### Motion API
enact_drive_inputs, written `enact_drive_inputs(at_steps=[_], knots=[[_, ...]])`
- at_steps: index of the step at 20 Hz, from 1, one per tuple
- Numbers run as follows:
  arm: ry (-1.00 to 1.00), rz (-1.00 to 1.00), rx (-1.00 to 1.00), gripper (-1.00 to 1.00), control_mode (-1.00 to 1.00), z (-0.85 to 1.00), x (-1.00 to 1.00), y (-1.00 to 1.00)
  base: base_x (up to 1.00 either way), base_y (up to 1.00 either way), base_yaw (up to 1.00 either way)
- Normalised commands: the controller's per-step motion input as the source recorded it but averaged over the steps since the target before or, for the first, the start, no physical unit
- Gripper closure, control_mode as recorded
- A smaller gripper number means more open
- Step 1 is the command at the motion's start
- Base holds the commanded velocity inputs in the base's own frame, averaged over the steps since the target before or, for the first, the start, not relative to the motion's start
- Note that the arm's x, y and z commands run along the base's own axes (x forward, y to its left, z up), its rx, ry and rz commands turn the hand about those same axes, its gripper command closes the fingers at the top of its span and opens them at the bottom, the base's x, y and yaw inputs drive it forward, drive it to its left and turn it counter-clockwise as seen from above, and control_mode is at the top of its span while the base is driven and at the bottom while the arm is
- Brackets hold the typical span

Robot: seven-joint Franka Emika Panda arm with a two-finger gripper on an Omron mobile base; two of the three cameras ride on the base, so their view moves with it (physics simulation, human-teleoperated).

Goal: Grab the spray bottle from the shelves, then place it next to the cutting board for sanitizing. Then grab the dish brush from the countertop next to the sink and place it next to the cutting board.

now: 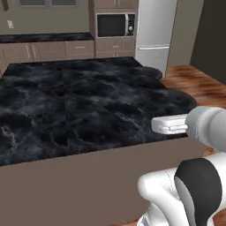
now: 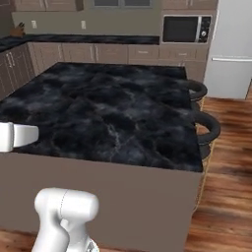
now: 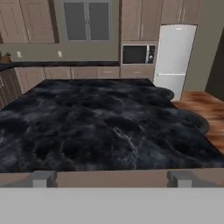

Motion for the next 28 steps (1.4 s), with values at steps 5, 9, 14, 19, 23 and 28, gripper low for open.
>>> enact_drive_inputs(at_steps=[5, 9, 14, 19, 23, 28], knots=[[0.0, 0.0, 0.0, -1.0, 1.0, 0.0, 0.0, 0.0, 0.14, 0.37, 0.41], [0.0, 0.0, 0.0, -1.0, 1.0, 0.0, 0.0, 0.0, 0.13, 0.68, 0.57], [0.0, 0.0, 0.0, -1.0, 1.0, 0.0, 0.0, 0.0, 0.16, 0.82, 0.66], [0.0, 0.0, 0.0, -1.0, 1.0, 0.0, 0.0, 0.0, 0.32, 0.96, 0.62], [0.0, 0.0, 0.0, -1.0, 1.0, 0.0, 0.0, 0.0, 0.36, 0.78, 0.67], [0.0, 0.0, 0.0, -1.0, 1.0, 0.0, 0.0, 0.0, 0.56, 0.38, 0.74]])
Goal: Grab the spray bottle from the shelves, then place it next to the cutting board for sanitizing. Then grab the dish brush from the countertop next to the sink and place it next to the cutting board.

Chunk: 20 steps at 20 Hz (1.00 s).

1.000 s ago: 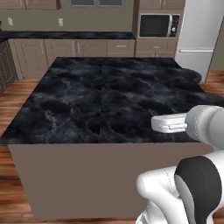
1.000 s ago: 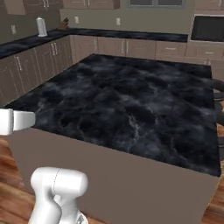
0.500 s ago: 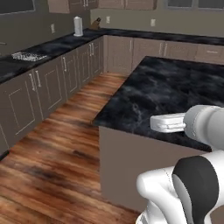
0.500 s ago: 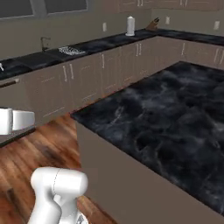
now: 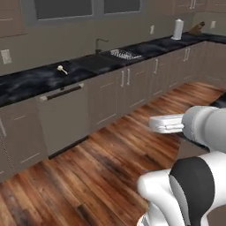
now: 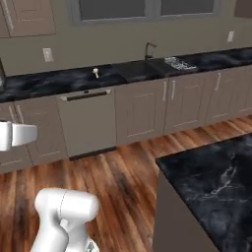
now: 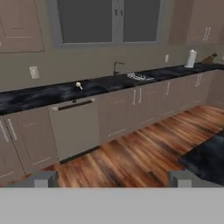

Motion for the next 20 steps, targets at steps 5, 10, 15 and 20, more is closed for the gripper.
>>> enact_drive_inputs(at_steps=[5, 10, 15, 20], knots=[[0.0, 0.0, 0.0, -1.0, 1.0, 0.0, 0.0, 0.0, 0.85, 0.16, 0.72], [0.0, 0.0, 0.0, -1.0, 1.0, 0.0, 0.0, 0.0, 1.0, -0.02, 0.6], [0.0, 0.0, 0.0, -1.0, 1.0, 0.0, 0.0, 0.0, 1.0, -0.49, 0.49], [0.0, 0.0, 0.0, -1.0, 1.0, 0.0, 0.0, 0.0, 1.0, -0.46, 0.32]])
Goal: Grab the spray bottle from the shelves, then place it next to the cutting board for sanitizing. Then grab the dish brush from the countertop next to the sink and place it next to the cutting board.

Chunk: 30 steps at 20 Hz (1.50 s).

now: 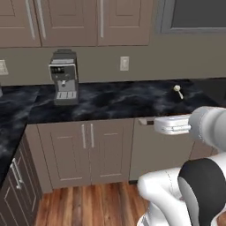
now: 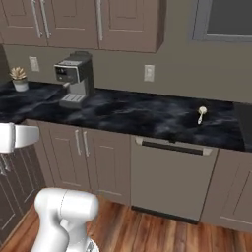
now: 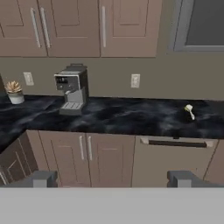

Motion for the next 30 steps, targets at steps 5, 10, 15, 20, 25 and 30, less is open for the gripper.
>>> enact_drive_inputs(at_steps=[5, 10, 15, 20, 25, 30], knots=[[0.0, 0.0, 0.0, -1.0, 1.0, 0.0, 0.0, 0.0, 1.0, -0.42, 0.12], [0.0, 0.0, 0.0, -1.0, 1.0, 0.0, 0.0, 0.0, 0.42, -1.0, 0.0], [0.0, 0.0, 0.0, -1.0, 1.0, 0.0, 0.0, 0.0, 0.46, -1.0, 0.0], [0.0, 0.0, 0.0, -1.0, 1.0, 0.0, 0.0, 0.0, 0.56, -0.68, -0.03], [0.0, 0.0, 0.0, -1.0, 1.0, 0.0, 0.0, 0.0, 0.87, -0.15, 0.0], [0.0, 0.0, 0.0, -1.0, 1.0, 0.0, 0.0, 0.0, 0.58, 0.0, -0.04]])
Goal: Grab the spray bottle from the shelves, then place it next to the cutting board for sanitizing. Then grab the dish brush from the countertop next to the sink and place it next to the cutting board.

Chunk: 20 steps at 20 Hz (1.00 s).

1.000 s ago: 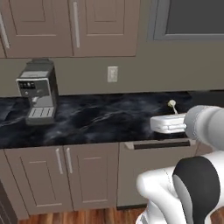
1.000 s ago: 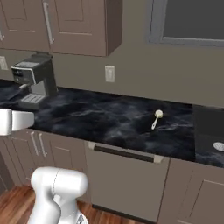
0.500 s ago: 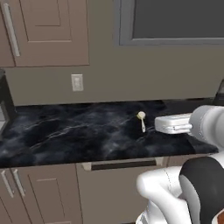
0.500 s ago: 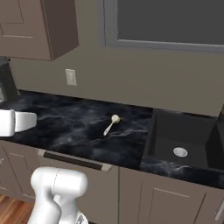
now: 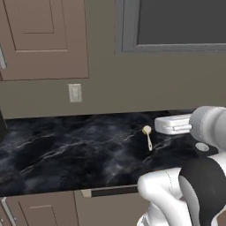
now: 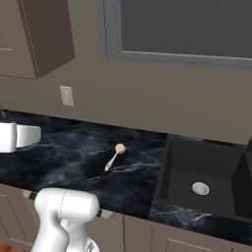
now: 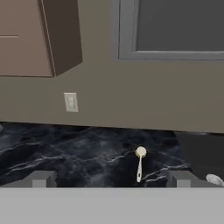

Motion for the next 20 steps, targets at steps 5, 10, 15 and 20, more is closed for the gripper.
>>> enact_drive_inputs(at_steps=[5, 10, 15, 20], knots=[[0.0, -0.01, 0.01, -1.0, -1.0, 0.0, 0.05, -0.06, 0.31, -0.13, -0.05], [0.19, -0.01, 0.07, -1.0, -1.0, -0.06, 0.32, -0.4, 0.0, 0.0, 0.0], [0.56, 0.0, 0.07, -1.0, -1.0, -0.34, 0.74, -0.48, 0.0, 0.0, 0.0], [0.49, 0.0, 0.02, -1.0, -1.0, -0.79, 0.83, -0.42, 0.0, 0.0, 0.0]])
